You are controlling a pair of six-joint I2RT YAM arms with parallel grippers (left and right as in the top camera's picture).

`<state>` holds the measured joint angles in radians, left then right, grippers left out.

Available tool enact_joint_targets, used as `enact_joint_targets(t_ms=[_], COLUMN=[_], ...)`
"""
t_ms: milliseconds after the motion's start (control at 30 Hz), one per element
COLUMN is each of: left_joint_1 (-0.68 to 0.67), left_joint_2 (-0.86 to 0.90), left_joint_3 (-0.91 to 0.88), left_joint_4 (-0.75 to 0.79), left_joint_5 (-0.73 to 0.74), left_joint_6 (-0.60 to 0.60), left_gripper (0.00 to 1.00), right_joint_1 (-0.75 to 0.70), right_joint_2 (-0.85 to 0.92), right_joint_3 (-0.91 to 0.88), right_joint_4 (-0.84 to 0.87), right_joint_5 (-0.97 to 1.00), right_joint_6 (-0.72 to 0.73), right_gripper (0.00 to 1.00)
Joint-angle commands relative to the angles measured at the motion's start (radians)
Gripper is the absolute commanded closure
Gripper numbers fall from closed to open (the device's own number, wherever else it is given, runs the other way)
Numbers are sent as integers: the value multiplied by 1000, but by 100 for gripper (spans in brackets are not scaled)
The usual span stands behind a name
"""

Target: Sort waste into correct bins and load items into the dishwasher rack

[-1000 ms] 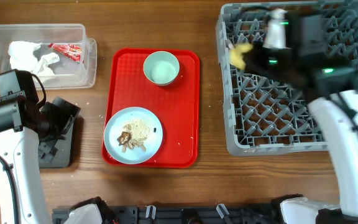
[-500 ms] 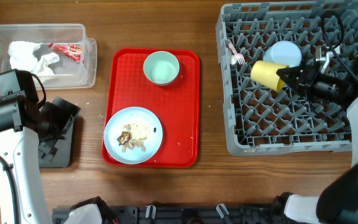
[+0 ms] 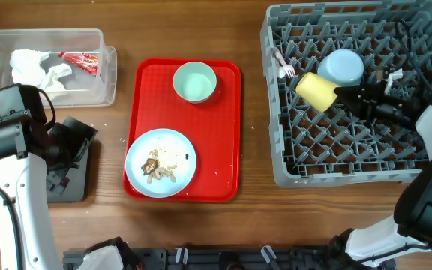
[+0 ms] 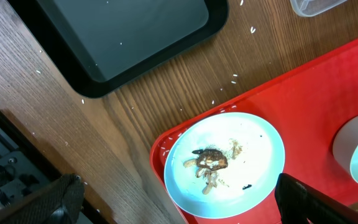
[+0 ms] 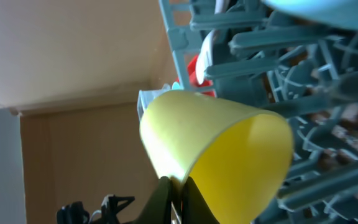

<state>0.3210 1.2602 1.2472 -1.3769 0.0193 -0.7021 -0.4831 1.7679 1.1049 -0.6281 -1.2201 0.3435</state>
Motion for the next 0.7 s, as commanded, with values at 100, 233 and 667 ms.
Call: enact_joint_targets(t_ms=[100,233,667], left_joint_1=[5,5,5], left_joint_2=[-3,-3,-3], left_joint_3=[-4,-4,-4], left_joint_4=[0,0,0], left_joint_5=[-17,-17,-17], left_joint_6=[-17,-17,-17], left_gripper=[0,0,0], right_joint_1=[-84,-106,-56], right_joint_2=[21,21,-211], right_joint_3=[-2,4,23], right_joint_4=[-1,-1,-39], right_joint_5=[210,232,192], right_joint_6=[-29,-29,-135], right_gripper=[96,96,95])
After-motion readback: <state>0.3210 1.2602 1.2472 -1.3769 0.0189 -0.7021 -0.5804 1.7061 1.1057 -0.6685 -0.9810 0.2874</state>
